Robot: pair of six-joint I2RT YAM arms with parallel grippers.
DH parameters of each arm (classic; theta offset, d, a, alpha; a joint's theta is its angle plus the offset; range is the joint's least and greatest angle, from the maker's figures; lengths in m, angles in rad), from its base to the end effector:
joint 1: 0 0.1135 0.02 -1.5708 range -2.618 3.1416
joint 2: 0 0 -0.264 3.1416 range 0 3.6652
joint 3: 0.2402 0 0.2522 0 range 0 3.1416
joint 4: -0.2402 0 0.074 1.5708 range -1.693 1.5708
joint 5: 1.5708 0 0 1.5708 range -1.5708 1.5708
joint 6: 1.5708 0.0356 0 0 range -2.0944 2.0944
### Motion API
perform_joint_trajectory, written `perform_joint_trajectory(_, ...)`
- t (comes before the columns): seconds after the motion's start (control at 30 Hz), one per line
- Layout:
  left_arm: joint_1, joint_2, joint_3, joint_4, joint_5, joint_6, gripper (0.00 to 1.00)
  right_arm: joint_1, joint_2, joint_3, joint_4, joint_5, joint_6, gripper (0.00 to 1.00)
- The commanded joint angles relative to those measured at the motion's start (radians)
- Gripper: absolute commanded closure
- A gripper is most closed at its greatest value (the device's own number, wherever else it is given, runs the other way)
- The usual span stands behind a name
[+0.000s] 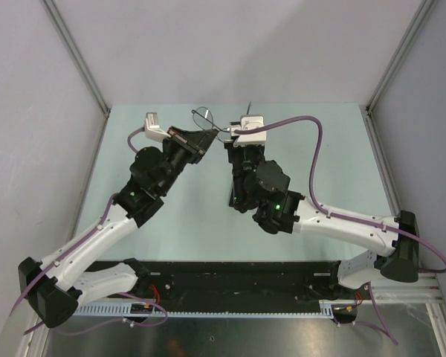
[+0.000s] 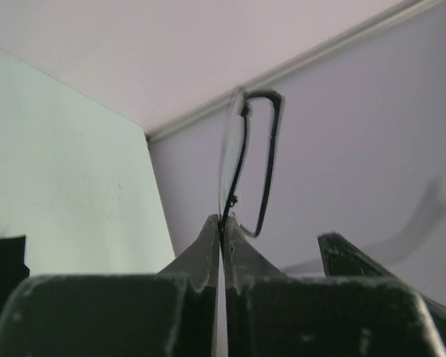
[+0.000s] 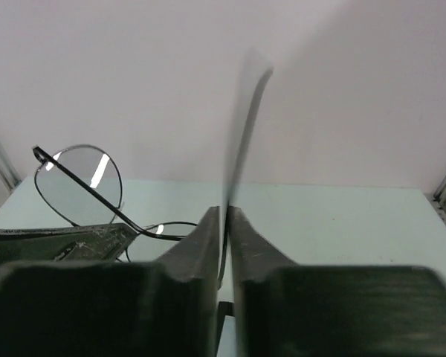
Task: Organize the sunglasses
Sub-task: Pass from the right arm to the left, then fold the left temple of the sunglasses with the sunglasses.
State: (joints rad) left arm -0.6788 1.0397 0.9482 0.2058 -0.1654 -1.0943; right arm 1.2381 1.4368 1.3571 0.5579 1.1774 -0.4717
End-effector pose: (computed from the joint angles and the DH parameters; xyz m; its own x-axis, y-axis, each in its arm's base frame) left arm 0.1937 -0.1487 0.3909 -0.3965 -0.8063 -0.4390 0.3045 0.3356 -0.8914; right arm 0.1328 0.2837 0.4558 0.1768 -0.0216 -0.9840 -0.0159 0.9996 -0.0248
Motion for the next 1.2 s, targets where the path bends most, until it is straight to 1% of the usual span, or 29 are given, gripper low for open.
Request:
perform_joint_trajectory(0.0,-0.002,-0.02,0.023,-0.016,-0.072,0.076,0.99,0.015,-0.019,0.04,-0.01,-0.024,0.024,0.77)
perform_joint_trajectory(0.03,-0.002,-0.021,0.024,-0.019,-0.078,0.082,1.0,0.015,-0.03,0.04,-0.028,-0.031,0.048,0.64)
perform_joint_trajectory(0.1,-0.002,-0.023,0.031,-0.029,-0.092,0.099,1.0,0.015,-0.044,0.04,-0.087,-0.058,0.076,0.5)
perform_joint_trajectory(0.13,-0.002,-0.023,0.032,-0.035,-0.097,0.105,1.0,0.012,-0.052,0.04,-0.111,-0.073,0.106,0.39)
perform_joint_trajectory(0.2,-0.002,-0.021,0.035,-0.049,-0.115,0.119,1.0,0.0,-0.084,0.04,-0.2,-0.126,0.152,0.29)
perform_joint_trajectory(0.23,-0.001,-0.021,0.035,-0.057,-0.121,0.123,1.0,-0.005,-0.116,0.04,-0.27,-0.152,0.204,0.19)
perform_joint_trajectory(0.3,0.001,-0.02,0.034,-0.065,-0.137,0.14,1.0,-0.022,-0.15,0.04,-0.346,-0.251,0.255,0.12)
perform_joint_trajectory(0.33,0.001,-0.02,0.035,-0.074,-0.14,0.145,1.0,-0.043,-0.167,0.039,-0.386,-0.289,0.286,0.06)
perform_joint_trajectory(0.37,0.002,-0.021,0.037,-0.077,-0.143,0.151,1.0,-0.055,-0.205,0.04,-0.461,-0.367,0.332,0.04)
perform_joint_trajectory(0.4,0.008,-0.021,0.037,-0.083,-0.143,0.158,1.0,-0.068,-0.223,0.04,-0.498,-0.412,0.355,0.02)
perform_joint_trajectory(0.43,0.012,-0.021,0.037,-0.089,-0.138,0.162,1.0,-0.101,-0.242,0.04,-0.536,-0.459,0.373,0.0)
perform_joint_trajectory(0.47,0.015,-0.024,0.037,-0.092,-0.129,0.166,1.0,-0.118,-0.263,0.039,-0.615,-0.543,0.419,0.0)
perform_joint_trajectory(0.53,0.028,-0.027,0.037,-0.1,-0.088,0.177,1.0,-0.167,-0.324,0.039,-0.715,-0.628,0.465,0.01)
perform_joint_trajectory(0.57,0.033,-0.029,0.037,-0.103,-0.076,0.186,1.0,-0.219,-0.344,0.034,-0.745,-0.707,0.51,0.01)
perform_joint_trajectory(0.6,0.041,-0.029,0.04,-0.109,-0.062,0.191,1.0,-0.245,-0.384,0.027,-0.765,-0.746,0.524,0.02)
perform_joint_trajectory(0.63,0.047,-0.027,0.041,-0.115,-0.019,0.194,0.99,-0.267,-0.403,0.022,-0.803,-0.78,0.534,0.04)
perform_joint_trajectory(0.67,0.051,-0.027,0.043,-0.117,0.001,0.2,1.0,-0.31,-0.418,0.007,-0.82,-0.842,0.538,0.05)
perform_joint_trajectory(0.73,0.064,-0.021,0.053,-0.12,0.052,0.212,1.0,-0.342,-0.46,-0.004,-0.867,-0.921,0.538,0.09)
perform_joint_trajectory(0.8,0.074,-0.017,0.063,-0.129,0.124,0.232,0.99,-0.376,-0.48,-0.019,-0.894,-0.982,0.524,0.11)
perform_joint_trajectory(0.9,0.088,-0.01,0.07,-0.131,0.214,0.237,1.0,-0.407,-0.518,-0.052,-0.909,-1.084,0.51,0.2)
perform_joint_trajectory(0.97,0.1,-0.003,0.075,-0.131,0.262,0.225,1.0,-0.417,-0.545,-0.067,-0.915,-1.154,0.499,0.22)
perform_joint_trajectory(1.0,0.114,0.0,0.077,-0.132,0.311,0.22,1.0,-0.428,-0.556,-0.075,-0.917,-1.173,0.493,0.23)
perform_joint_trajectory(1.03,0.12,0.0,0.08,-0.131,0.331,0.215,1.0,-0.434,-0.57,-0.09,-0.92,-1.247,0.48,0.27)
perform_joint_trajectory(1.07,0.131,0.005,0.081,-0.131,0.351,0.205,1.0,-0.439,-0.579,-0.101,-0.918,-1.274,0.475,0.27)
perform_joint_trajectory(1.1,0.137,0.008,0.086,-0.131,0.407,0.202,1.0,-0.445,-0.587,-0.108,-0.915,-1.3,0.475,0.28)
perform_joint_trajectory(1.13,0.143,0.013,0.098,-0.131,0.432,0.2,0.99,-0.448,-0.593,-0.125,-0.909,-1.353,0.475,0.28)
perform_joint_trajectory(1.17,0.15,0.016,0.104,-0.131,0.461,0.2,1.0,-0.451,-0.604,-0.131,-0.903,-1.378,0.45,0.28)
